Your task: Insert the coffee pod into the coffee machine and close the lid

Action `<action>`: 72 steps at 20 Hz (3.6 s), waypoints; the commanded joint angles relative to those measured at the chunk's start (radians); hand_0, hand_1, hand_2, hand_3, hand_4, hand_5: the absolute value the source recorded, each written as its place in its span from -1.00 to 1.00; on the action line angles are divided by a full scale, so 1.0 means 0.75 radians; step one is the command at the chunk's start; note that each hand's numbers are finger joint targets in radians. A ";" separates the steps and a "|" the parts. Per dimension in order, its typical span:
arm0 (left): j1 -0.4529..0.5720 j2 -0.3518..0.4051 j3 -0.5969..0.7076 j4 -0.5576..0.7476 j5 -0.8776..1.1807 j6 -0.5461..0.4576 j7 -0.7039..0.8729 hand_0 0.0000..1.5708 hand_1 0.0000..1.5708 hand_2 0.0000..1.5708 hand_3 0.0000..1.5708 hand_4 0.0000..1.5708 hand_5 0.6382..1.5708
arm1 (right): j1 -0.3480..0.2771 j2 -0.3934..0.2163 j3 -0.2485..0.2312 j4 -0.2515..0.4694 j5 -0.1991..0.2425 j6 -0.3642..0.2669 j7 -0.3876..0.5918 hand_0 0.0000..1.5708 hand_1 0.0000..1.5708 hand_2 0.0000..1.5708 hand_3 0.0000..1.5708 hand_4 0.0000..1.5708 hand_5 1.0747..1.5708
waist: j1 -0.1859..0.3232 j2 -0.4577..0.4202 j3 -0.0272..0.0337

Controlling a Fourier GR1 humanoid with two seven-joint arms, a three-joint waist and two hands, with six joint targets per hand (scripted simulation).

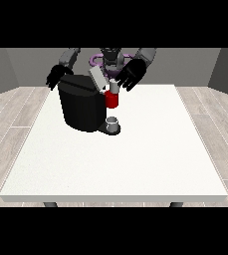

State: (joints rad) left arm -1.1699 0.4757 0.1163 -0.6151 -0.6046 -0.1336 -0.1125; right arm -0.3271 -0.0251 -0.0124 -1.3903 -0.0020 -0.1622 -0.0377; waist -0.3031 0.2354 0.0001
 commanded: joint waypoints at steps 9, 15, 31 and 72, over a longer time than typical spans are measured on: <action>0.004 -0.070 -0.032 -0.014 -0.043 0.022 -0.009 0.51 0.51 0.59 0.50 -0.36 1.00 | 0.011 -0.021 -0.051 0.018 -0.053 0.033 -0.009 -1.00 -1.00 -1.00 -1.00 -0.37 1.00 | 0.015 0.003 0.0003; 0.001 -0.021 -0.009 0.005 -0.033 -0.024 -0.059 0.52 0.52 0.62 0.53 -0.34 1.00 | 0.011 -0.017 -0.074 0.006 -0.044 -0.011 -0.030 -1.00 -1.00 -1.00 -1.00 -0.32 1.00 | 0.030 0.026 0.0001; 0.001 -0.076 -0.007 0.040 -0.059 -0.027 -0.018 0.54 0.54 0.58 0.43 -0.41 1.00 | -0.001 -0.003 -0.024 -0.029 0.001 -0.043 0.002 -1.00 -1.00 -1.00 -1.00 -0.44 1.00 | 0.007 0.035 -0.0001; 0.195 -0.155 -0.072 -0.051 -0.166 -0.072 -0.085 -1.00 -1.00 -1.00 -1.00 -1.00 1.00 | 0.127 -0.044 -0.116 0.123 -0.079 0.006 -0.070 -1.00 -1.00 -1.00 -1.00 -0.52 1.00 | 0.152 -0.174 0.0001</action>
State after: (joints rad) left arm -1.0882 0.4134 0.0545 -0.6361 -0.7485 -0.2068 -0.1728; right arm -0.2618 -0.0379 -0.0779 -1.3088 -0.0383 -0.1806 -0.0899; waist -0.2190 0.1520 0.0002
